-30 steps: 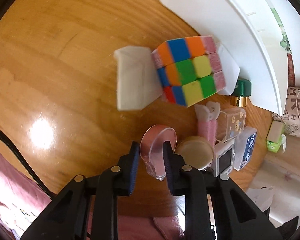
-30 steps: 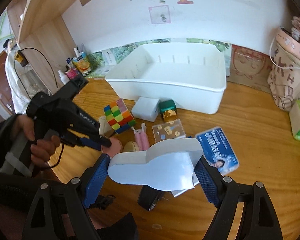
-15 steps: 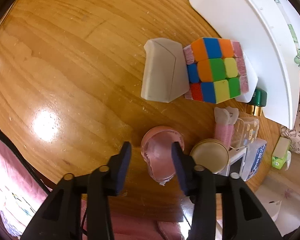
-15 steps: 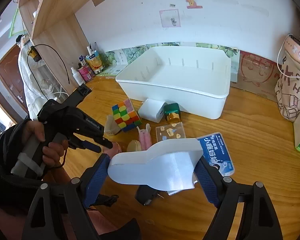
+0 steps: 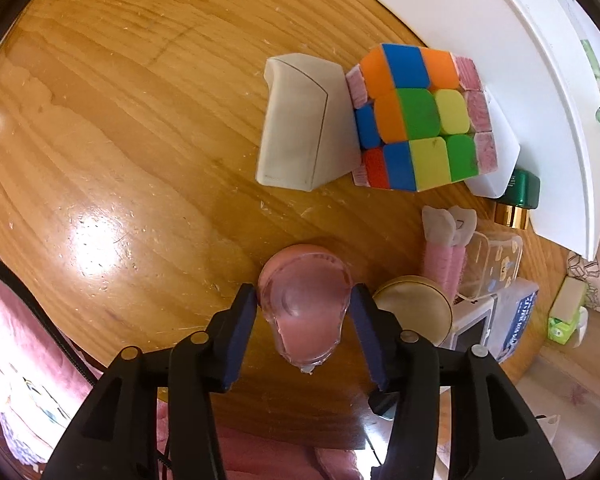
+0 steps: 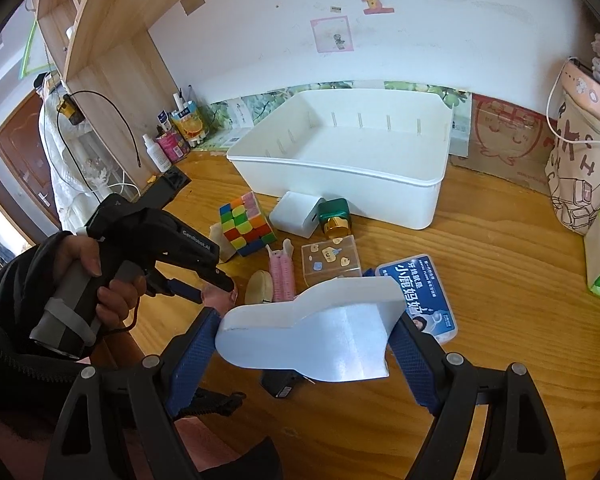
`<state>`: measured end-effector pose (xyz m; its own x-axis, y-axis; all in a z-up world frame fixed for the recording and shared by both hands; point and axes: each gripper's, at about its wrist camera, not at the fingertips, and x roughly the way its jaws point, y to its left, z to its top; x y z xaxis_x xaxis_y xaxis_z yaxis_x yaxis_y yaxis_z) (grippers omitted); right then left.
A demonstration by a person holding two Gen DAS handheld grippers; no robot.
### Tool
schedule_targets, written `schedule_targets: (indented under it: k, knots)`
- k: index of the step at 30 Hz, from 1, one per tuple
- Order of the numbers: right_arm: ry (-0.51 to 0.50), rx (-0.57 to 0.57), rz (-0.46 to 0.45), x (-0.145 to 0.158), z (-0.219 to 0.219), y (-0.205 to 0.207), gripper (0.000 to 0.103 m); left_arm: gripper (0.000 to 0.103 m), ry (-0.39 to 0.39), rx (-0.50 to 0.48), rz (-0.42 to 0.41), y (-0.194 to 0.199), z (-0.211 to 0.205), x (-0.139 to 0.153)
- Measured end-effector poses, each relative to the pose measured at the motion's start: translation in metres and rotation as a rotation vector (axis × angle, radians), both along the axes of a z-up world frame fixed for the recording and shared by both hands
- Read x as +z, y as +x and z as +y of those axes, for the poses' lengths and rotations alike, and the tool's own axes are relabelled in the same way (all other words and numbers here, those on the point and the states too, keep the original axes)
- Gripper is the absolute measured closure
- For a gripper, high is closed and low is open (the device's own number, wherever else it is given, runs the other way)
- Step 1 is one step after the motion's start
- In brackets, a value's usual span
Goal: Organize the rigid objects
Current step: 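Lift the pink tape dispenser with the left gripper over the white bin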
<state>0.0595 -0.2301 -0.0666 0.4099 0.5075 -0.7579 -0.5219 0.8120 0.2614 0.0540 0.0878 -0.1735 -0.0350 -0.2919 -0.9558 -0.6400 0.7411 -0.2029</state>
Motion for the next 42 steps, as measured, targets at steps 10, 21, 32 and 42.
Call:
schedule_targets:
  k: [10, 21, 32, 42]
  knots:
    - [0.005, -0.001, -0.022, 0.004, -0.008, 0.004, 0.019, 0.049, 0.043, -0.031, 0.016, 0.024, -0.023, -0.001]
    - [0.004, 0.005, -0.048, 0.01, -0.015, 0.013, 0.019, 0.047, 0.111, -0.048, 0.048, 0.045, -0.064, -0.011]
    - [0.017, 0.008, -0.051, 0.009, -0.013, 0.021, 0.019, 0.049, 0.091, -0.073, 0.047, 0.045, -0.069, -0.006]
    - [0.027, 0.021, -0.06, 0.012, 0.009, 0.027, 0.019, 0.049, 0.072, -0.135, 0.015, 0.038, -0.063, 0.021]
